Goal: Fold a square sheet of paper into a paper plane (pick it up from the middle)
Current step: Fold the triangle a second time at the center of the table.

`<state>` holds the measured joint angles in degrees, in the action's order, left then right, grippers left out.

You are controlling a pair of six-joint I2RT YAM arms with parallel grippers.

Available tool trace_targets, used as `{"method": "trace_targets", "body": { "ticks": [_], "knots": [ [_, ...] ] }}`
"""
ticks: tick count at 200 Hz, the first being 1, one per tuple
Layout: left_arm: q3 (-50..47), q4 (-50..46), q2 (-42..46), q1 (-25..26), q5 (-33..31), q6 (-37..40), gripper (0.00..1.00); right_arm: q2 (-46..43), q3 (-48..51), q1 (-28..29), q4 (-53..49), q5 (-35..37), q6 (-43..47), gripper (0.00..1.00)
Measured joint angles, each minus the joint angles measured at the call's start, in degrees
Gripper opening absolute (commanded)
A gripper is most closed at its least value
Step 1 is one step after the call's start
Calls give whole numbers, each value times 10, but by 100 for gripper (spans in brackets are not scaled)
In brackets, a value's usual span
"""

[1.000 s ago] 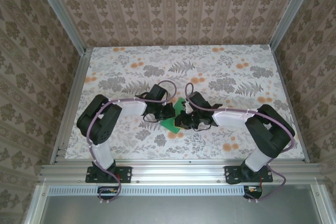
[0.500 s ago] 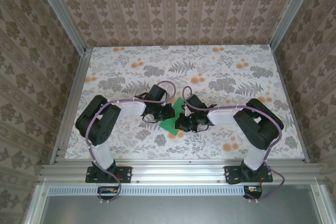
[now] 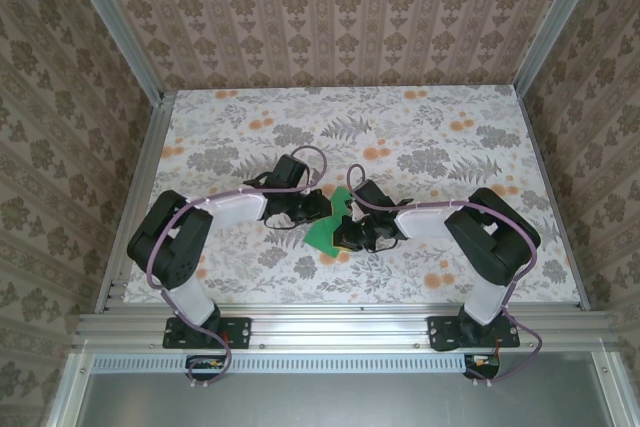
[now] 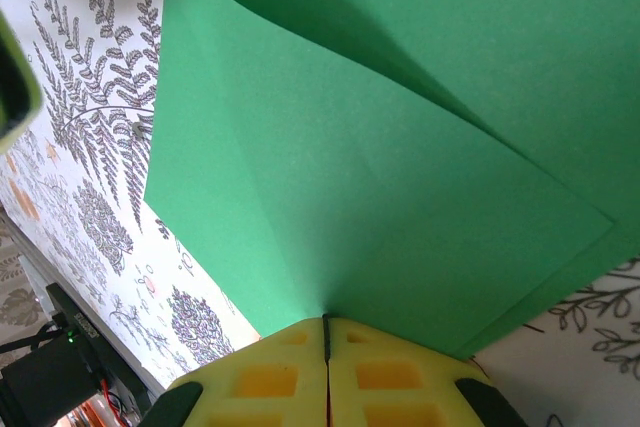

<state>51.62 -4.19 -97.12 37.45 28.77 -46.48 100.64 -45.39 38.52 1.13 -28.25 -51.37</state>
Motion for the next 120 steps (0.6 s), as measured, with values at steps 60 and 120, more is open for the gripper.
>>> {"method": "trace_targets", "body": {
  "ticks": [60,120],
  "knots": [
    [-12,38,-49,-1,19,-10,12,0,2,0,4,0,0,8],
    [-16,63,-71,-35,28,-9,12,7,2,0,17,-7,4,6]
  ]
}}
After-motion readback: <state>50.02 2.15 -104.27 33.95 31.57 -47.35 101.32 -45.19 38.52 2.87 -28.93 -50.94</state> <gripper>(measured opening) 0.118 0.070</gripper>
